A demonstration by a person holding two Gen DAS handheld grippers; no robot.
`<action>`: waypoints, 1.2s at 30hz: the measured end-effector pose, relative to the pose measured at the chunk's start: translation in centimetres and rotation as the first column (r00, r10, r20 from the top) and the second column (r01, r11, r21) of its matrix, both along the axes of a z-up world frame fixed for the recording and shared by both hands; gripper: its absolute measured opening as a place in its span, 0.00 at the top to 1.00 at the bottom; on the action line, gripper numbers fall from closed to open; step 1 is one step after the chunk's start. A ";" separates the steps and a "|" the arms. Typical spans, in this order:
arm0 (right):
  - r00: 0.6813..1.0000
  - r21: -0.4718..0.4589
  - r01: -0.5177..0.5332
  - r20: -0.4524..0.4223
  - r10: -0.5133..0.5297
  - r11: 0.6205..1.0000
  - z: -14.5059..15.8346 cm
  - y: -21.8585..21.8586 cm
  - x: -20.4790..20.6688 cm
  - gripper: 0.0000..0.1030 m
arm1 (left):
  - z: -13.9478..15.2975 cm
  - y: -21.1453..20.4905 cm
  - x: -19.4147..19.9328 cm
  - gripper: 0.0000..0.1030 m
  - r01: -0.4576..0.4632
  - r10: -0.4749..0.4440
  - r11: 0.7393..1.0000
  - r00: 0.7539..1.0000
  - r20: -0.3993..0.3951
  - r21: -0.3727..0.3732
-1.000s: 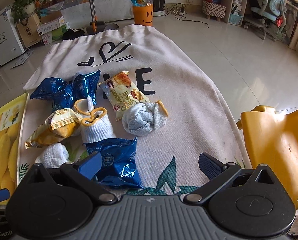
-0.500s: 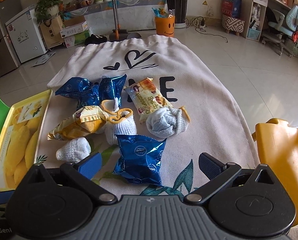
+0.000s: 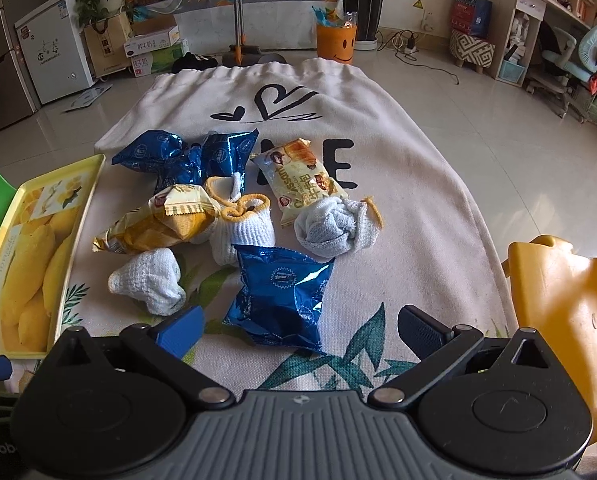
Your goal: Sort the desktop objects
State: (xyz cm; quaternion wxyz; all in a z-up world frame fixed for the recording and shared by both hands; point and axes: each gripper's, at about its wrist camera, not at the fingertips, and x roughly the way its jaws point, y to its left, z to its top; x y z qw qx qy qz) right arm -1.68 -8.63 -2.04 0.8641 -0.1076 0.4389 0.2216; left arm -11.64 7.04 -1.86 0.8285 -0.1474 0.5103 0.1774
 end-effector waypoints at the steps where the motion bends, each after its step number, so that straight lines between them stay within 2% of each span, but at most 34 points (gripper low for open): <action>1: 1.000 0.005 0.001 -0.002 -0.001 1.000 0.0 -0.1 0.0 0.00 | 0.1 -0.1 0.0 0.00 0.002 -0.002 1.000 1.000 -0.001 0.009; 12: 0.996 0.059 0.071 -0.053 -0.068 0.996 -0.2 -1.2 1.2 0.00 | 1.0 -1.2 1.0 0.01 0.025 -0.023 0.995 1.000 -0.020 0.097; 19: 0.986 0.042 0.136 -0.105 -0.131 0.990 -1.4 -1.9 2.3 0.00 | 0.7 -2.0 1.3 0.01 0.056 -0.049 0.988 0.997 -0.058 0.143; 26: 0.985 0.035 0.132 -0.115 -0.127 0.991 -1.8 -1.8 2.3 0.00 | 0.0 -2.1 1.5 0.01 0.059 -0.047 0.988 0.996 -0.082 0.142; 36: 0.986 0.026 0.127 -0.110 -0.124 0.992 -1.8 -1.6 2.3 0.00 | 0.3 -2.2 1.6 0.01 0.061 -0.052 0.989 0.996 -0.071 0.132</action>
